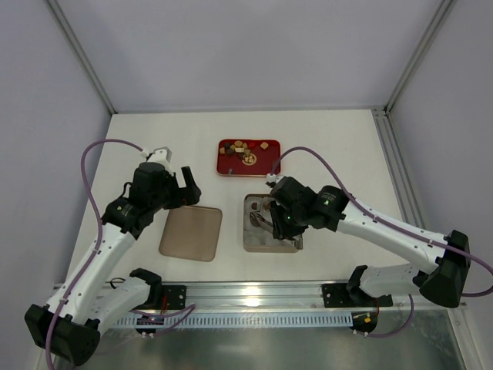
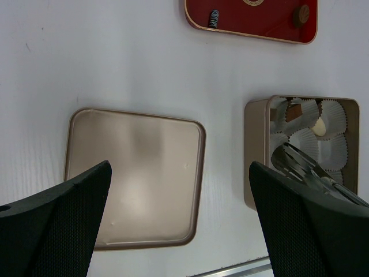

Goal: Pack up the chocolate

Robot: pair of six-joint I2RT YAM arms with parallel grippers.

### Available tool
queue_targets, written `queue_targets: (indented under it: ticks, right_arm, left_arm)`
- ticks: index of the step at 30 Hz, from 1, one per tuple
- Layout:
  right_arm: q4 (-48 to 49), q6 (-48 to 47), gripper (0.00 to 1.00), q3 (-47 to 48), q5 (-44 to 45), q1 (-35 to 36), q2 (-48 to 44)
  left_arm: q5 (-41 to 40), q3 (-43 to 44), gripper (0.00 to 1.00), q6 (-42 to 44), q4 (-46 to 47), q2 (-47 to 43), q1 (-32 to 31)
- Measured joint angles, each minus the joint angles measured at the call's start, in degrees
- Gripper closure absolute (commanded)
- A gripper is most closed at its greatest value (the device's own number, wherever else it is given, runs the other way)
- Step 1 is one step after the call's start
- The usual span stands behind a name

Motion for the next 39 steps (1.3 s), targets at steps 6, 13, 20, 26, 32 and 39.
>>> queue_targets:
  ticks: [6, 13, 20, 26, 32, 39]
  right_arm:
    - [0.2, 0.0, 0.63, 0.0, 0.0, 0.1, 0.9]
    - [0.1, 0.0, 0.60, 0.0, 0.4, 0.3, 0.9]
    - [-3.3, -0.5, 0.60, 3.5, 2.3, 0.3, 0.9]
    - [-5.6, -3.3, 0.59, 12.0, 4.4, -1.1, 1.7]
    - [-3.9, -8.9, 0.56, 21.7, 4.9, -8.3, 10.9]
    - [-0.7, -14.4, 0.55, 40.0, 4.2, -15.9, 32.3]
  left_arm:
    - [0.0, 0.0, 0.00, 0.0, 0.0, 0.0, 0.0]
    - [0.0, 0.0, 0.00, 0.0, 0.0, 0.0, 0.0]
    - [0.0, 0.0, 0.00, 0.0, 0.0, 0.0, 0.0]
    - [0.0, 0.0, 0.00, 0.0, 0.0, 0.0, 0.0]
    - [0.0, 0.0, 0.00, 0.0, 0.0, 0.0, 0.0]
    - [0.0, 0.0, 0.00, 0.0, 0.0, 0.0, 0.0]
